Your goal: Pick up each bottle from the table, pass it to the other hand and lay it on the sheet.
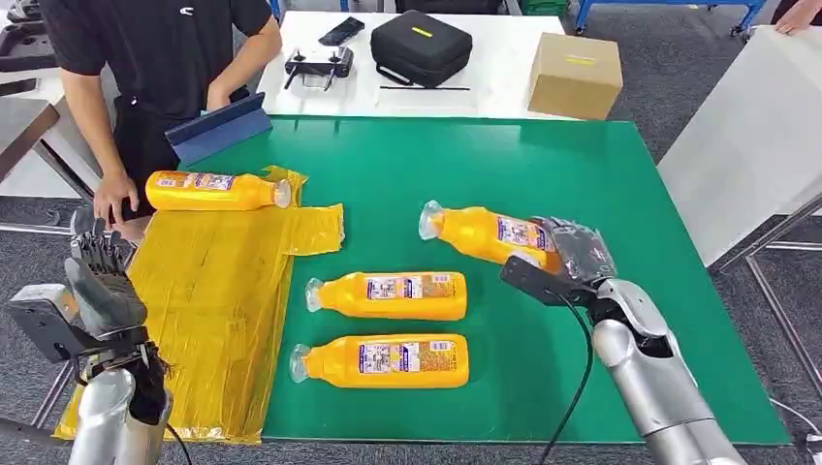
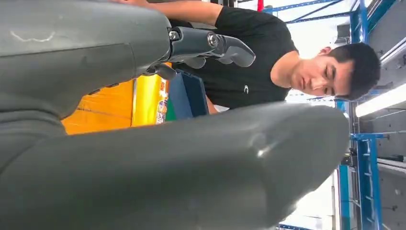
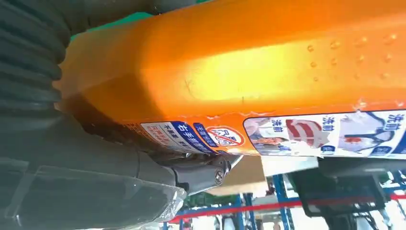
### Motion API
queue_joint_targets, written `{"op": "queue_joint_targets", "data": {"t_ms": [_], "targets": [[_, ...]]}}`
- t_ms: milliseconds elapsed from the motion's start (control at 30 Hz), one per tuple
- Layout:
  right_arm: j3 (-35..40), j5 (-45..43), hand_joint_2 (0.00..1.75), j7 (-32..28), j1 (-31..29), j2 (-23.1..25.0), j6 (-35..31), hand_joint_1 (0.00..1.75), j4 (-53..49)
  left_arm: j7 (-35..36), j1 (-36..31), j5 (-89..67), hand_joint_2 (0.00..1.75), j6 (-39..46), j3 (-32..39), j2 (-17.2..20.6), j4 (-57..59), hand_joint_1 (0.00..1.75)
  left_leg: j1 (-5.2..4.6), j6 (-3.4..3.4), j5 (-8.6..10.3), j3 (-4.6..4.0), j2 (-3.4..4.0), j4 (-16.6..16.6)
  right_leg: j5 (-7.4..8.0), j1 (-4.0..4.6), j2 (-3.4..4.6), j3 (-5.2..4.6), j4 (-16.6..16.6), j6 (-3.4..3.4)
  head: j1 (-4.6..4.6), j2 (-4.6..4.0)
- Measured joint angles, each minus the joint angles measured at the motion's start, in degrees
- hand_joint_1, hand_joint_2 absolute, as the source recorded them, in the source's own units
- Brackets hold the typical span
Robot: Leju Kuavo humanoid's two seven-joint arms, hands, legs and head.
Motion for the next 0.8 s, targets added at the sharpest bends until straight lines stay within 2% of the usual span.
{"op": "queue_joint_targets", "data": {"t_ms": [567,800], "targets": [[-0.22,-3.43,1.75,-1.0,-2.04,4.48,-0.05,1.75,-7.85,0.87,1.28,-0.57,0.0,-0.48,-2.47,-0.24,-0.5,0.0,0.02,0.0,0.0,-0.15,0.01,0.0,0.0,0.01,0.01,-0.14,0.01,0.0,0.02,0.0],[1.29,-6.07,1.75,-1.27,-9.82,9.94,0.24,1.75,-5.23,0.79,-1.71,-0.24,0.0,-0.94,-6.05,-0.83,1.13,0.0,0.01,-0.05,0.11,-0.19,0.03,0.0,0.06,0.01,0.01,-0.21,0.03,0.02,0.02,0.0]]}}
